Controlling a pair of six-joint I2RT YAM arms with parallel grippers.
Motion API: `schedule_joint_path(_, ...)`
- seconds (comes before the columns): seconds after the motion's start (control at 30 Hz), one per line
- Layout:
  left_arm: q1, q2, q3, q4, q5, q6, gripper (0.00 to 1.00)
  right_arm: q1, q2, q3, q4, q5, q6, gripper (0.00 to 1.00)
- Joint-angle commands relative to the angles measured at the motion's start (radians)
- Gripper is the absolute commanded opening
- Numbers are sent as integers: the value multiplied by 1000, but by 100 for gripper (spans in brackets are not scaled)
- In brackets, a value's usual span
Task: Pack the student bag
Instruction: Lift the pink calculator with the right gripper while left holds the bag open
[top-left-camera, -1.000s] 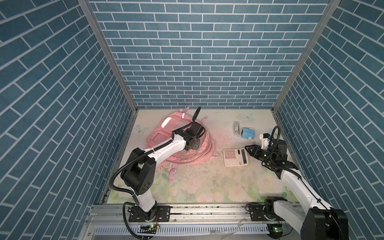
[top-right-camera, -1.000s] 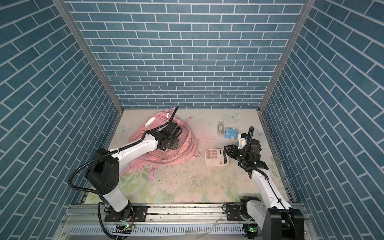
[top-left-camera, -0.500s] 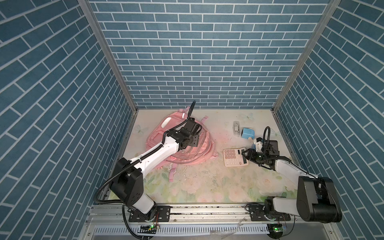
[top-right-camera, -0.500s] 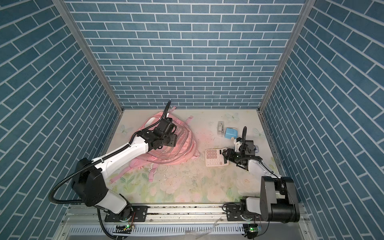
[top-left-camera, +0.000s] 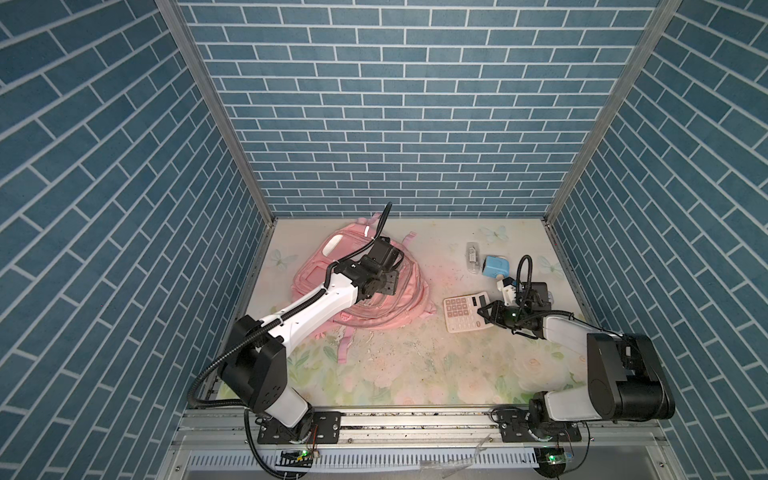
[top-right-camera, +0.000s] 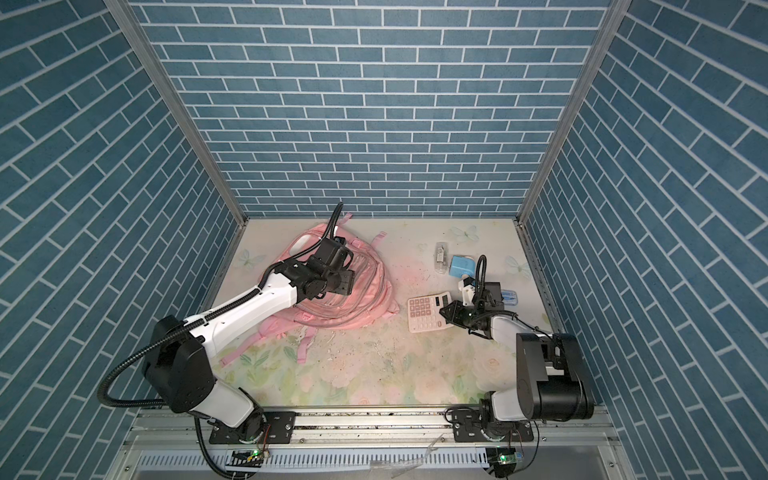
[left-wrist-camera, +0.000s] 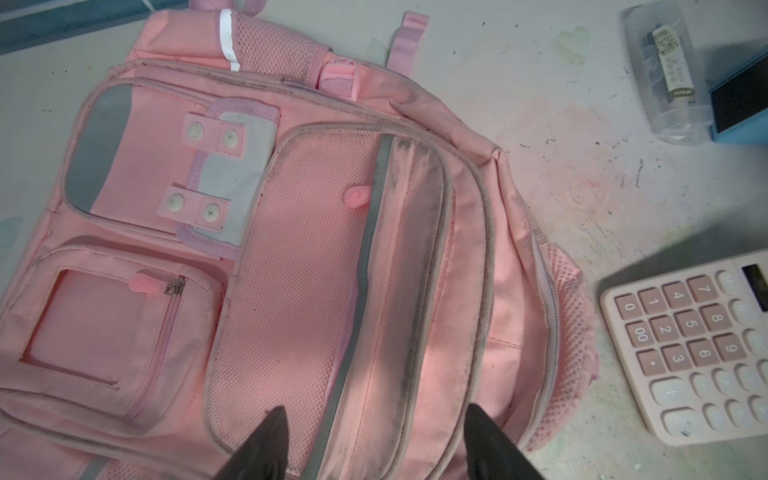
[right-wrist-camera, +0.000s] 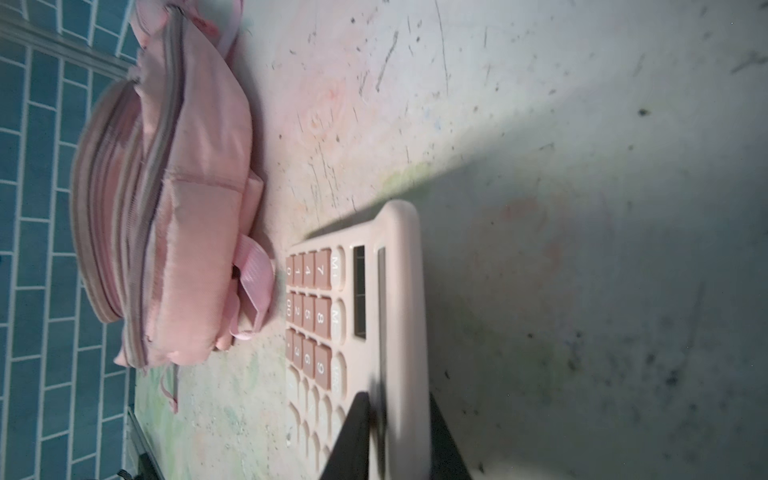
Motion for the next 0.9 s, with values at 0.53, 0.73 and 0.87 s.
schedule_joint_path(0.53,1,195,60,-54,-42,106,71,7,-255,26,-99,-22,91,1)
schedule_joint_path(0.73,14,236,90,-57,-99,72,49,7,-312,41,-114,-13,154,0)
schedule_joint_path(0.87,16,202,104,-32,-56,89,0,8,-353,41,-102,-9,212,0)
